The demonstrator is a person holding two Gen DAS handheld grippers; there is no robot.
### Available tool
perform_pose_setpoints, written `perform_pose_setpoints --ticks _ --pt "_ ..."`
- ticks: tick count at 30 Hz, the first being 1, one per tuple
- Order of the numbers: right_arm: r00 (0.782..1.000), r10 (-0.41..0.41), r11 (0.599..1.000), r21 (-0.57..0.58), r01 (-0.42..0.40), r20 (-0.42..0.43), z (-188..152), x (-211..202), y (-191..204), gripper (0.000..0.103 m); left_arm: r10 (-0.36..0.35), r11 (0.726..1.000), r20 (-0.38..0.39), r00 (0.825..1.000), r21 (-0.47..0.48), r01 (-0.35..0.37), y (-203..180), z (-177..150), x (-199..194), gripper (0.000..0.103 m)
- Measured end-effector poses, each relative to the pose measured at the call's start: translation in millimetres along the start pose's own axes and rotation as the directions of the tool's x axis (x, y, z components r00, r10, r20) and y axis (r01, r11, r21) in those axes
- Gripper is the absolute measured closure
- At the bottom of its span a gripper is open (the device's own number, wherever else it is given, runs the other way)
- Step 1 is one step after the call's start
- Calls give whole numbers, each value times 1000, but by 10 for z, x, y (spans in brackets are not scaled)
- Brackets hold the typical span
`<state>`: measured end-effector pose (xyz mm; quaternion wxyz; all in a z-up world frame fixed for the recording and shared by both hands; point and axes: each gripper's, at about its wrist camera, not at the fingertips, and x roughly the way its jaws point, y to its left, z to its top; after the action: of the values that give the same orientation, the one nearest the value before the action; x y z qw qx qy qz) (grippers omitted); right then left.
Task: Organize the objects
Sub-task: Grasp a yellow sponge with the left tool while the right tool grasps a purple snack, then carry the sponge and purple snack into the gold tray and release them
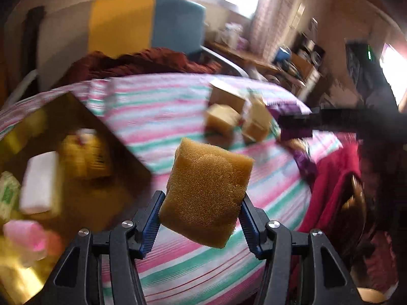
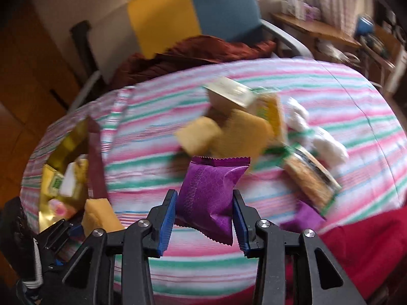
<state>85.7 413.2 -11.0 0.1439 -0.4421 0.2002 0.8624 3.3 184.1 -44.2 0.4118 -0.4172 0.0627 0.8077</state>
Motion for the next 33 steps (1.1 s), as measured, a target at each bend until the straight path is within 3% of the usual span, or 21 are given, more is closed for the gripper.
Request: perform_pose_setpoints --ticks 7,12,18,26,31,33 --pt "991 133 983 -125 -135 -27 42 216 789 61 119 982 85 989 -157 -104 638 62 -567 45" --pt "976 205 946 -241 -217 -72 -7 398 1410 61 238 947 113 965 -247 -205 1136 109 -860 45" --pt "957 258 896 -338 -289 -134 -105 594 2005 61 320 915 115 940 -294 -276 1619 192 -986 45" --pt "937 264 855 -395 -338 -230 -267 886 2466 61 347 893 121 930 -344 -288 2068 457 -971 45" --pt "921 259 837 -407 -364 -291 -399 1081 2622 61 369 878 109 923 -366 -308 2267 643 -870 41" --pt "911 258 830 -409 -380 -322 -472 1151 2671 59 357 876 98 929 -381 -296 2359 704 -810 36"
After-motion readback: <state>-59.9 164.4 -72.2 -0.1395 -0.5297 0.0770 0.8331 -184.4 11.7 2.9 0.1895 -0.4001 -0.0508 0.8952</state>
